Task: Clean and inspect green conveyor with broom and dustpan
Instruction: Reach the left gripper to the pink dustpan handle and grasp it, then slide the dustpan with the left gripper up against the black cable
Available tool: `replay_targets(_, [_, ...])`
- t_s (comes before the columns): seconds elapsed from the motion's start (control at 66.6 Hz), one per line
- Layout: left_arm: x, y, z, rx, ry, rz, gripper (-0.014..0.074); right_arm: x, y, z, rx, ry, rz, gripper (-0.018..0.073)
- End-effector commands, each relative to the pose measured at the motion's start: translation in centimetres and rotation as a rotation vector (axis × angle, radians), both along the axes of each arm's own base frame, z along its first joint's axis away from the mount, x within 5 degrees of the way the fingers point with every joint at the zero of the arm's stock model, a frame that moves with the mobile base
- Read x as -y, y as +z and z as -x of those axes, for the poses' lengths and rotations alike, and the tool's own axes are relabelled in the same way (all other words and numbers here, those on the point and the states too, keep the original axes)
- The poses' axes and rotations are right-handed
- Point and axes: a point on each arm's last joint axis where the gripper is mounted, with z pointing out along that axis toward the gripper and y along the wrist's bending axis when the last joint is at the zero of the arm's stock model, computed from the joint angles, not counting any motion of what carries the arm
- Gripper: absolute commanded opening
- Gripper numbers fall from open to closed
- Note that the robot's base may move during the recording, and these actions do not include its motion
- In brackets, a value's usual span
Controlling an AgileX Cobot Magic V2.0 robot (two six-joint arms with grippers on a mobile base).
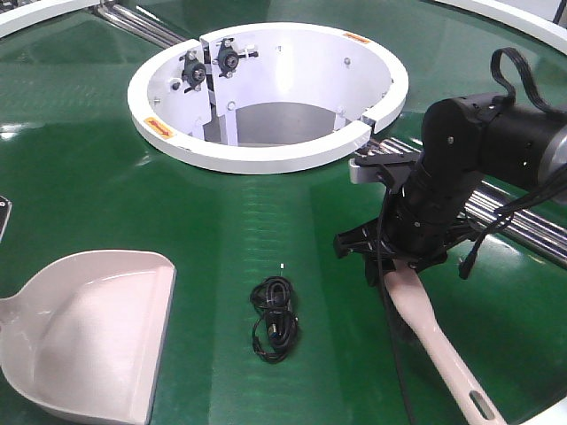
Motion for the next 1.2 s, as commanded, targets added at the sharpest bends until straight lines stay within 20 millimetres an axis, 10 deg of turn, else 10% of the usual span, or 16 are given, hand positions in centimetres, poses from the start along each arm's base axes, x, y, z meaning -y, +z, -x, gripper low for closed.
replay_targets(0.0, [-0.2, 1.8, 0.4, 0.028, 0.019, -0.024, 0.059, 0.0, 2.4, 0.2, 0.084, 0.005, -0.028, -0.0003])
replay_targets(0.586, [-0.1, -0.5, 0.4, -0.046, 0.031, -0.006, 0.0524, 0.0, 2.4, 0.2, 0.084, 0.005, -0.028, -0.0003])
replay_targets(1.066, [-0.1, -0.1, 0.6, -0.026, 0.055, -0.004, -0.0021, 0.0, 2.4, 0.2, 0.084, 0.005, -0.028, -0.0003])
replay_targets(1.186, [0.0, 0.6, 0.9, 0.005, 0.075, -0.008, -0.0025, 0.0, 2.4, 0.2, 0.084, 0.005, -0.028, -0.0003])
